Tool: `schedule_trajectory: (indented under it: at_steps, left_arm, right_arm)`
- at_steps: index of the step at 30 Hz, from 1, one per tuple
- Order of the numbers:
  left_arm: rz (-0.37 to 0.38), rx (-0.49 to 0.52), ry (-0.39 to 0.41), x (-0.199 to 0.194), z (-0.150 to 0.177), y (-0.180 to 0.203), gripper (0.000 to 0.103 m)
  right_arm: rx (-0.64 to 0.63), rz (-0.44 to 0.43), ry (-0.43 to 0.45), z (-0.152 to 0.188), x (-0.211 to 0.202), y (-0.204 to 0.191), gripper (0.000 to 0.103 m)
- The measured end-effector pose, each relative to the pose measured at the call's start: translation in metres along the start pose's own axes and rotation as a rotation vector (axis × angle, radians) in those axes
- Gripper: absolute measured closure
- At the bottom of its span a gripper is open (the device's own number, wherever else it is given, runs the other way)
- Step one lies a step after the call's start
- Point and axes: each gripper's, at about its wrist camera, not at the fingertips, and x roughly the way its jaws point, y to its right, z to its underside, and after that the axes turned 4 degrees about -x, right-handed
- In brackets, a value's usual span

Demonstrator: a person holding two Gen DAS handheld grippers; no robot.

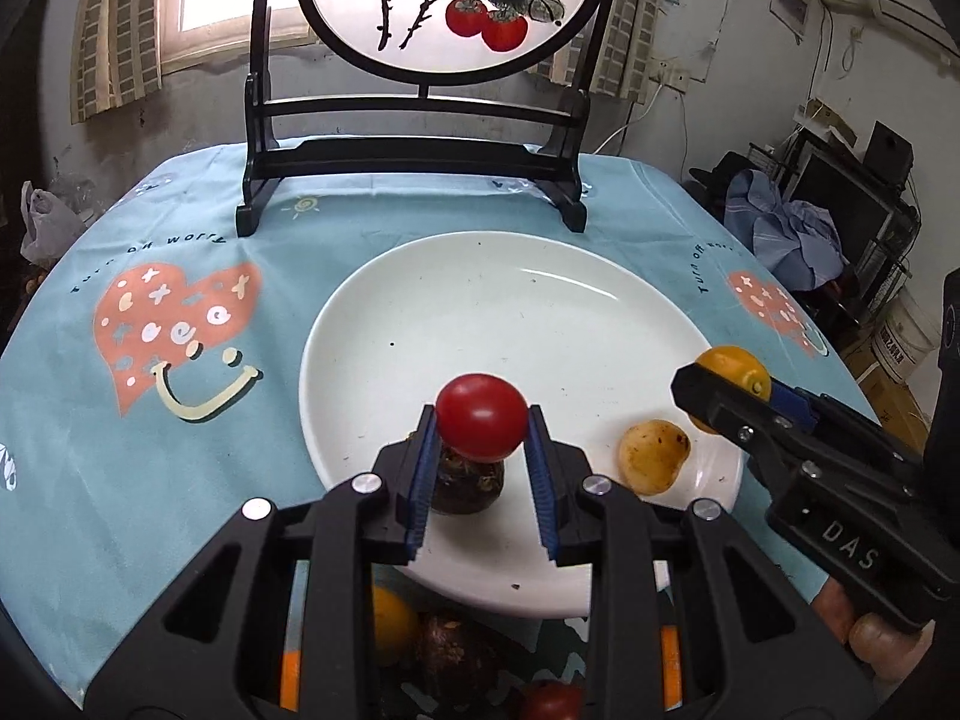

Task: Organize fruits
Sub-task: 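Lower the red cherry tomato onto the plate with the left tool while the right tool places an orange fruit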

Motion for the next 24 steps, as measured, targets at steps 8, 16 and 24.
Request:
schedule_trajectory:
  at_steps: [8, 16, 24]
  left_arm:
    - [-0.017, -0.013, -0.005, 0.001, -0.003, -0.004, 0.049]
    - [-0.097, -0.048, 0.062, -0.047, 0.004, -0.020, 0.010]
    - [-0.199, -0.132, 0.056, -0.078, 0.037, -0.067, 0.006]
  right_arm:
    - [-0.046, 0.001, 0.009, -0.004, 0.000, -0.009, 0.053]
    - [-0.061, -0.064, 0.055, 0.008, -0.055, -0.023, 0.052]
    - [-0.187, -0.253, -0.047, 0.046, -0.067, -0.069, 0.052]
